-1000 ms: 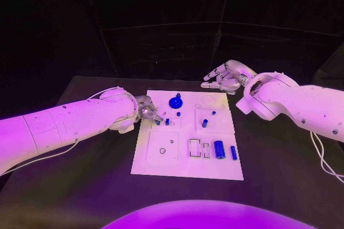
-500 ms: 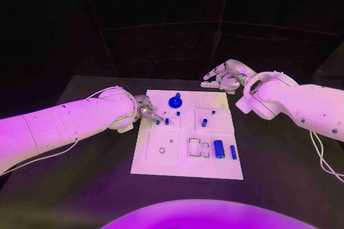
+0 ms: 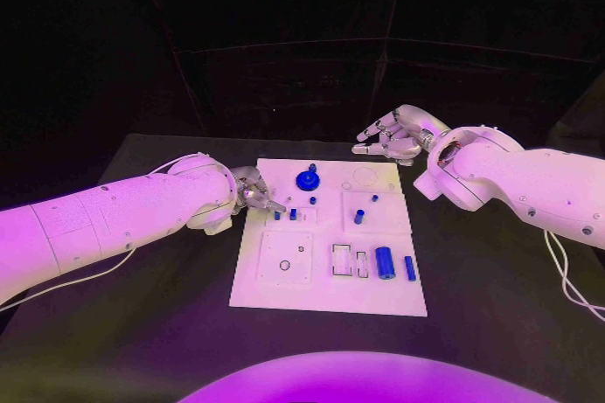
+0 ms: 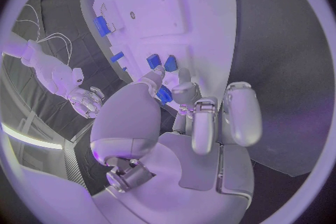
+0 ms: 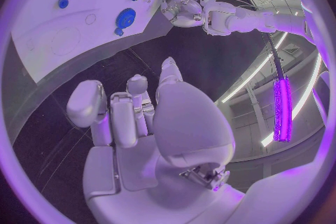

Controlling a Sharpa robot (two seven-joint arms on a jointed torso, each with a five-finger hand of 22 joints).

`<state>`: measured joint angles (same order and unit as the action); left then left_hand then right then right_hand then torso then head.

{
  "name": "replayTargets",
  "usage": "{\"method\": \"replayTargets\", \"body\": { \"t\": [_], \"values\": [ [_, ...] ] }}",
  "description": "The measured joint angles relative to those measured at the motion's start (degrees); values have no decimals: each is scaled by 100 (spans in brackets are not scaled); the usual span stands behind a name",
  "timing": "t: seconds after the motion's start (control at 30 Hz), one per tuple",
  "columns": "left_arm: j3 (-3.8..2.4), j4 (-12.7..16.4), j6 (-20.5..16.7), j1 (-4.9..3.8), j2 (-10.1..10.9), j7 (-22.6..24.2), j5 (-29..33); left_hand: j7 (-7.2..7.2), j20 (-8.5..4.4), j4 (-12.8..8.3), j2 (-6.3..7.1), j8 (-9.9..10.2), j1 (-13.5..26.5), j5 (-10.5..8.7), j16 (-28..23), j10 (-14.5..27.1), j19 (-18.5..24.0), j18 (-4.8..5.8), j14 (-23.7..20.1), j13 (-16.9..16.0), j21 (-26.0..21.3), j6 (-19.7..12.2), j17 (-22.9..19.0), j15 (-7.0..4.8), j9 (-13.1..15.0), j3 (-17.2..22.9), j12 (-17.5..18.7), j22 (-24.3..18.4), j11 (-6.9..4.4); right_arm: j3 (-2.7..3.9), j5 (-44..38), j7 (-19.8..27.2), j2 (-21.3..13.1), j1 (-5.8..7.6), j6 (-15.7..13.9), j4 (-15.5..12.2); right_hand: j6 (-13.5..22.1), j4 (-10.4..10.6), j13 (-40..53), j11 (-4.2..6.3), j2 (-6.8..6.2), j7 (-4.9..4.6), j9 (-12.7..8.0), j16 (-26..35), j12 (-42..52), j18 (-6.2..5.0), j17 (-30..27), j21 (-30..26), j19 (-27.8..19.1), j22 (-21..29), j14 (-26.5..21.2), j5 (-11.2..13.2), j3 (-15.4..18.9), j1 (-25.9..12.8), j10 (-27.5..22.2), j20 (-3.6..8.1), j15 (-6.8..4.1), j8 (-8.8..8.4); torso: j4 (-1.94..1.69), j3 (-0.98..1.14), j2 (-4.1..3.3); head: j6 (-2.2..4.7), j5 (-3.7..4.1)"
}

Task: Assemble the parts on the task board

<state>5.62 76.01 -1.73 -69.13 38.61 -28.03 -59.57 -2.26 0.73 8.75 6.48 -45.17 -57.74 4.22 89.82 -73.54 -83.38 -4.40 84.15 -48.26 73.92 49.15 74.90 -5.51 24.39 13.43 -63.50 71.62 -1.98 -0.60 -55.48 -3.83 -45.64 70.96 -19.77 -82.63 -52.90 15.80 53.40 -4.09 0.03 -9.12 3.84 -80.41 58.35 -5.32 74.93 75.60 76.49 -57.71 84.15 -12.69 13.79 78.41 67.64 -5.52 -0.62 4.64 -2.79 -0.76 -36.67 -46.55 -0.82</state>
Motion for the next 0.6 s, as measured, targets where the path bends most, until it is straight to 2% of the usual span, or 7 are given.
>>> {"method": "replayTargets", "body": {
  "t": [0.13, 0.3, 0.33, 0.37, 0.43, 0.5, 0.6],
  "values": [
    [-8, 21, -232, 0, 51, 140, 205, -194, 87, 105, 22, 384, -57, 0, 0, 447, 91, 0, -14, 680, -159, -435, 0, 141, -214, -342, 505, -154, 181, 0, 0, 0, 1, 0, 0, 4, 0, 0, 0, 0, 0, 0, 0, 0, 0, 0, 0, 0, 0, 0, 0, 0, 0, 0, 0, 0, 0, 0, -2, 0, 0, 3, 0],
    [-15, 44, -514, -2, 103, 378, 439, -293, 181, 229, -28, 556, -173, 0, -54, 638, 144, 0, -18, 912, -317, -534, 0, 184, -367, -655, 635, -313, 276, 0, -1, 1, 1, 0, 0, 7, 0, 0, 0, 0, 0, 0, 0, 0, 0, 0, 0, 0, 0, 0, 0, 0, 0, 0, 0, 0, 0, 0, -2, 2, -1, 1, -3],
    [-15, 42, -563, -3, 111, 448, 493, -305, 215, 250, -58, 589, -222, 0, -134, 766, 219, -49, -8, 1073, -489, -545, 0, 218, -397, -730, 750, -482, 291, 0, -1, 1, 1, 0, -1, 8, 0, 0, 0, 0, 0, 0, 0, 0, 0, 0, 0, 0, 0, 0, 0, 0, 0, 0, 0, 0, 0, 0, -2, 3, -2, -1, -3],
    [-15, 34, -608, -5, 114, 533, 554, -350, 241, 261, -92, 614, -341, 9, -329, 990, 433, -186, -11, 1278, -917, -590, 0, 263, -438, -812, 934, -914, 326, 0, -1, 1, 1, 0, -1, 8, 0, 0, 0, 0, 0, 0, 0, 0, 0, 0, 0, 0, 0, -1, 0, 0, 0, 0, 0, 0, 0, 0, -2, 3, -2, -2, -3],
    [-15, 3, -701, -11, 109, 769, 704, -417, 289, 251, -160, 651, -529, 52, -715, 1277, 808, -342, -23, 1438, -1661, -658, -6, 298, -494, -892, 1136, -1637, 390, 0, -1, 2, 0, 0, -1, 9, 0, 0, 0, 0, 0, 0, 0, 0, 0, 0, 0, 0, 0, -1, 0, 0, 0, 0, 0, 0, 0, 0, -2, 4, -2, -3, -2],
    [-15, -47, -764, -19, 81, 1010, 825, -521, 370, 179, -235, 742, -811, 88, -1503, 1695, 1380, -533, -293, 1638, -2727, -762, -797, 416, -581, -930, 1439, -2621, 498, 0, -1, 2, -1, 0, -1, 13, 0, 0, 1, 0, 0, 0, 0, 0, 0, 0, -1, 0, 0, -1, 0, 0, 0, 0, 0, 0, 0, 0, -2, 6, -2, 1, 7],
    [-14, -172, -842, -33, -35, 1440, 967, -635, 486, -56, -345, 898, -1349, 88, -2456, 2120, 1697, -535, -852, 1940, -3361, -876, -1893, 535, -752, -838, 1816, -3112, 624, 0, -1, 3, 1, 0, -2, 20, 0, 1, 1, 0, 1, 0, 0, 0, 0, 0, -1, 0, 0, -1, 0, 0, 1, -1, 0, 0, 0, 0, -2, 6, -2, 13, 13]
  ]
}}
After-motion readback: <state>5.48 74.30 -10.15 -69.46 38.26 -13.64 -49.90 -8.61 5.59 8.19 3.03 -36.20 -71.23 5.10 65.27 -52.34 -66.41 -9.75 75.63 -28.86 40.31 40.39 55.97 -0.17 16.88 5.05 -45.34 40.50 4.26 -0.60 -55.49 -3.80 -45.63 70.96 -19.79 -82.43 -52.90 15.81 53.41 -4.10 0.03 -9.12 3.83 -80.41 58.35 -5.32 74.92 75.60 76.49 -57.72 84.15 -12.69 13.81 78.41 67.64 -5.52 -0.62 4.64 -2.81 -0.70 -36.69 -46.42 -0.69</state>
